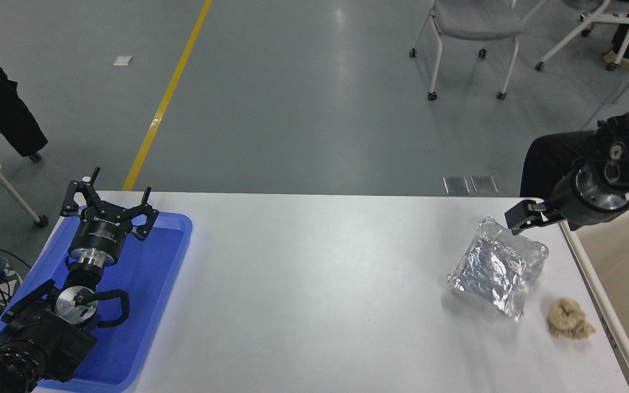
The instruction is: Pick up foil plate and place in dustbin
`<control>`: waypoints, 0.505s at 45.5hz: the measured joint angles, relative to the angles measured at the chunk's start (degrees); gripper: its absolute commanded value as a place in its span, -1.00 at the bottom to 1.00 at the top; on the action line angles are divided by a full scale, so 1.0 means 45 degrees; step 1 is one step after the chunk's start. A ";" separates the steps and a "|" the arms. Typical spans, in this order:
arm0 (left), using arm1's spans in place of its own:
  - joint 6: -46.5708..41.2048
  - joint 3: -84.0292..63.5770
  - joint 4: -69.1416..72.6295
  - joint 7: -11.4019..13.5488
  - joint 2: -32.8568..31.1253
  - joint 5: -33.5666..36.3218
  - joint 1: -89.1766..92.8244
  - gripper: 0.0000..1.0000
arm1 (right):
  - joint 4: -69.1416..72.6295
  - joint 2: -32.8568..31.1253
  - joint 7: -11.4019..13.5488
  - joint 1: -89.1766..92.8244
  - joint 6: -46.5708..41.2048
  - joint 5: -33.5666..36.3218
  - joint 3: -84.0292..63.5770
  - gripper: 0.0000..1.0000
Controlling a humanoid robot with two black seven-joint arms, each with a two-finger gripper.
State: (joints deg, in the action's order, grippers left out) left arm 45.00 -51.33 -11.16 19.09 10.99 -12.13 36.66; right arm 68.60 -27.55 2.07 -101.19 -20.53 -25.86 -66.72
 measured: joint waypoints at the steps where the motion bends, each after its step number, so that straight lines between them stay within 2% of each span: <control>1: 0.0000 0.0000 0.0000 0.0000 0.0000 0.0000 0.0000 1.00 | -0.0110 -0.0002 0.0004 0.0138 0.0082 0.0014 0.0026 1.00; 14: 0.0000 0.0000 0.0000 -0.0001 -0.0001 0.0000 -0.0002 1.00 | -0.1337 -0.0022 0.0096 0.2213 0.1269 0.0195 0.0690 1.00; 23: 0.0000 0.0000 0.0000 -0.0005 -0.0001 0.0001 -0.0003 1.00 | -0.2307 0.0098 0.0344 0.3637 0.2082 0.0886 0.1262 1.00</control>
State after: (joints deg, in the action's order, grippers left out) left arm 45.00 -51.33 -11.16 19.07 10.99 -12.13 36.65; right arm 58.22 -27.11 3.61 -84.82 -11.17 -21.87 -61.04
